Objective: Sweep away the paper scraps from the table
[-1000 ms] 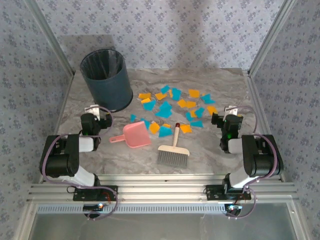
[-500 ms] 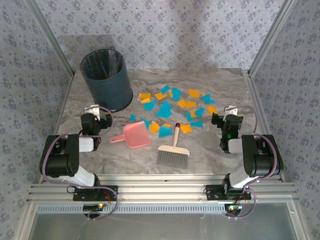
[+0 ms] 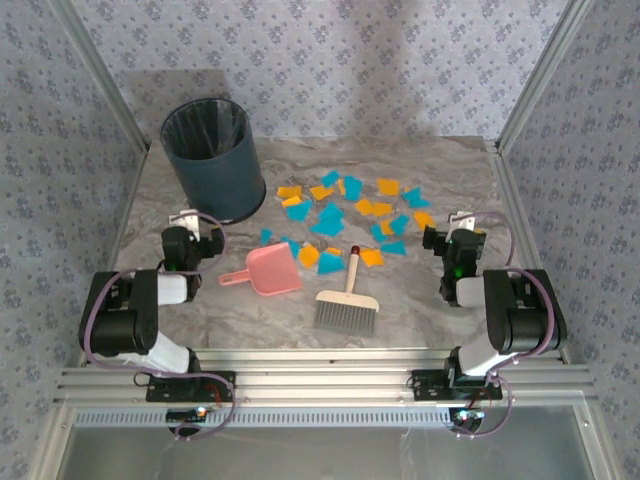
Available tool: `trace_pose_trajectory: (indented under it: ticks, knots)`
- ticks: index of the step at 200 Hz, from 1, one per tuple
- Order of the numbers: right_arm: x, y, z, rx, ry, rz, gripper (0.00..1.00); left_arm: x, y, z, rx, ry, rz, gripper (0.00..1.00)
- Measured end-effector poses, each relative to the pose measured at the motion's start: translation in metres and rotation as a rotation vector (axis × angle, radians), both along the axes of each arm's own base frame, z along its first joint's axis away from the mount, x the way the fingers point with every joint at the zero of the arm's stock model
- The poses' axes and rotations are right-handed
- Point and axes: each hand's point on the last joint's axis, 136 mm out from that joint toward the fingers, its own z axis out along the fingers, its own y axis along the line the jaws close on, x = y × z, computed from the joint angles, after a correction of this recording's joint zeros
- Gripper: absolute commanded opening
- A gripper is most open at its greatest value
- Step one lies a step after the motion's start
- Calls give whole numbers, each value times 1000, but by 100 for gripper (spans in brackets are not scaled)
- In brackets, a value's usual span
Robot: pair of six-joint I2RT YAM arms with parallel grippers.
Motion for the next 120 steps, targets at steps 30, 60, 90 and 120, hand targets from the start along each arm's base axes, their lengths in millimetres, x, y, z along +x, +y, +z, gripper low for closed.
trace_pose_trajectory:
  ticks: [30, 60, 90, 120]
  knots:
    - [-1, 2, 13, -2, -31, 4, 100, -12, 10, 41, 8, -85, 64, 100]
    - [-7, -2, 27, -10, -44, -20, 100, -29, 20, 74, -33, -116, 148, 100]
    - [-14, -5, 46, 36, -13, -59, 100, -31, 15, 92, -110, -35, 182, 100]
    - [-15, -2, 73, 137, 11, -80, 100, -38, -23, 93, -148, 85, 104, 100]
